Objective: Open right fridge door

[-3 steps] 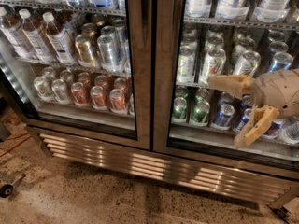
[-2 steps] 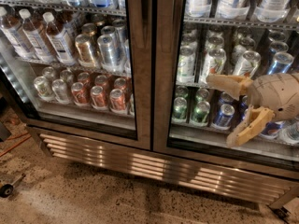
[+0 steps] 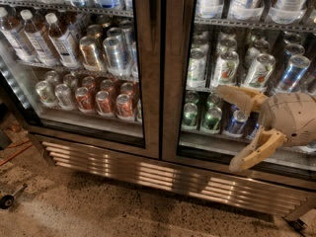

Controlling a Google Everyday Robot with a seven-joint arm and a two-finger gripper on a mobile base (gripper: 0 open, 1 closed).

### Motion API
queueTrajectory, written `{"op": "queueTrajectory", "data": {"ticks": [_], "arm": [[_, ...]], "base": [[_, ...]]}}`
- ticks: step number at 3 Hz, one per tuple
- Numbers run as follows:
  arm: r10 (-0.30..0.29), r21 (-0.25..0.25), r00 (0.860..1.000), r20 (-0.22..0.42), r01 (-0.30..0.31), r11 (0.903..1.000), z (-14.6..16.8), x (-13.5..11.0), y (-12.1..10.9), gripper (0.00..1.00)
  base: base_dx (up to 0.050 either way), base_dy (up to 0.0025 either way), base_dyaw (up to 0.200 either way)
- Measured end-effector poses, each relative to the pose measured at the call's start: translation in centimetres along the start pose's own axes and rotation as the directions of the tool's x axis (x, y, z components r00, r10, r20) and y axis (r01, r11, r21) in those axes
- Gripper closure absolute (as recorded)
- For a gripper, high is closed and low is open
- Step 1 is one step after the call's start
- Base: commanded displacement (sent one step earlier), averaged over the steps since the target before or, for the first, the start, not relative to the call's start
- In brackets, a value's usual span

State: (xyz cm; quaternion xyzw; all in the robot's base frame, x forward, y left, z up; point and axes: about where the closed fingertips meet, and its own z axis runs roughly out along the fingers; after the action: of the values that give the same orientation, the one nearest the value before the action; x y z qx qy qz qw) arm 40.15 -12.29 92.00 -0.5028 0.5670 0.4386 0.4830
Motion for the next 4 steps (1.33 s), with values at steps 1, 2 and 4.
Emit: {"op": "queueTrajectory", "data": {"ticks": [1,2,4], "arm": [[-0.001,0.022,1.0,0.016,0.001,0.9998,0.3,-0.2,0.1,0.0],[-0.103,0.081,0.995,0.018,0.101,0.9916,0.5,-1.4,0.8,0.0],[-0.291,0.119,0.957,-0.007,0.289,0.9498,0.7,-2.7,1.7,0.0]], "base": [[0.0,0.0,0.0],[0.0,0.0,0.0],[0.0,0.0,0.0]]}}
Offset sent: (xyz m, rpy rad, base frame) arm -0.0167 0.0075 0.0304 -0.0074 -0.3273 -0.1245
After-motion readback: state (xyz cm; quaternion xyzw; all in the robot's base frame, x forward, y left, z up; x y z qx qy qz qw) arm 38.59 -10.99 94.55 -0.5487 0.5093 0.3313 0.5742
